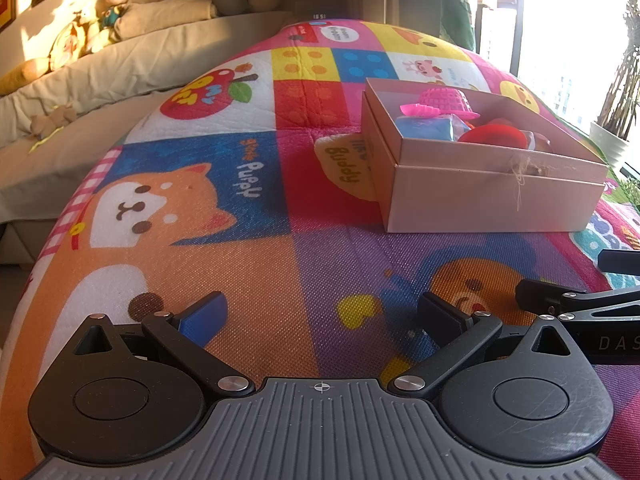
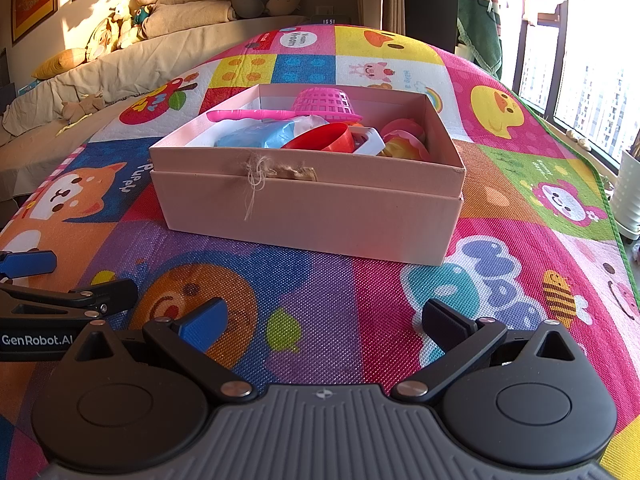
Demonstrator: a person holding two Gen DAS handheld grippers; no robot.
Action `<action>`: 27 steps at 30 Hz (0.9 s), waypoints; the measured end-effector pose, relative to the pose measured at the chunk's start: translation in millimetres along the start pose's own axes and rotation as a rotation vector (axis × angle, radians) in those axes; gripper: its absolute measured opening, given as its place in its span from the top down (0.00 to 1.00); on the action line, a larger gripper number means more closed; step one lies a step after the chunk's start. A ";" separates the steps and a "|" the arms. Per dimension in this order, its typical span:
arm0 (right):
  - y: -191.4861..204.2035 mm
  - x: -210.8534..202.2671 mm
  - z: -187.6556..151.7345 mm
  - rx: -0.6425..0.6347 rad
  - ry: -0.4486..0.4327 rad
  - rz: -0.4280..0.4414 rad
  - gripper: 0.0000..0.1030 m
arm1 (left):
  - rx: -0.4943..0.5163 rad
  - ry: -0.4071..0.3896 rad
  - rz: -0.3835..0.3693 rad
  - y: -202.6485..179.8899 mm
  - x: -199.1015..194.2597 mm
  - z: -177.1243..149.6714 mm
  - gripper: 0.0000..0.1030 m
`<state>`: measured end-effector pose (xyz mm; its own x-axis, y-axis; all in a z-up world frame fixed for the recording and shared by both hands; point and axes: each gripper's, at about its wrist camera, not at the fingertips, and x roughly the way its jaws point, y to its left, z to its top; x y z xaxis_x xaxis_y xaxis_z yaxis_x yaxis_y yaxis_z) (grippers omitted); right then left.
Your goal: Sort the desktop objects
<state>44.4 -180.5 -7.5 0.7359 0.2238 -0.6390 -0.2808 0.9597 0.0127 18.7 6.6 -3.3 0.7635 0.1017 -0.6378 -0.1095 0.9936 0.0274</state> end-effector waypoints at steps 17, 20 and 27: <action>0.0 0.2 0.1 0.000 0.000 0.000 0.00 | -0.004 -0.001 -0.001 0.5 -0.2 -0.1 0.00; 0.2 -0.2 0.0 0.000 0.000 0.000 0.00 | 0.005 0.009 -0.008 -0.1 0.3 1.5 0.00; -0.4 0.0 -0.1 0.000 0.000 0.000 0.00 | -0.013 0.059 -0.001 -0.7 0.5 5.7 0.00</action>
<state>44.4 -181.0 -7.6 0.7360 0.2240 -0.6388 -0.2807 0.9597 0.0131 22.7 6.2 0.7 0.7247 0.0971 -0.6822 -0.1171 0.9930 0.0170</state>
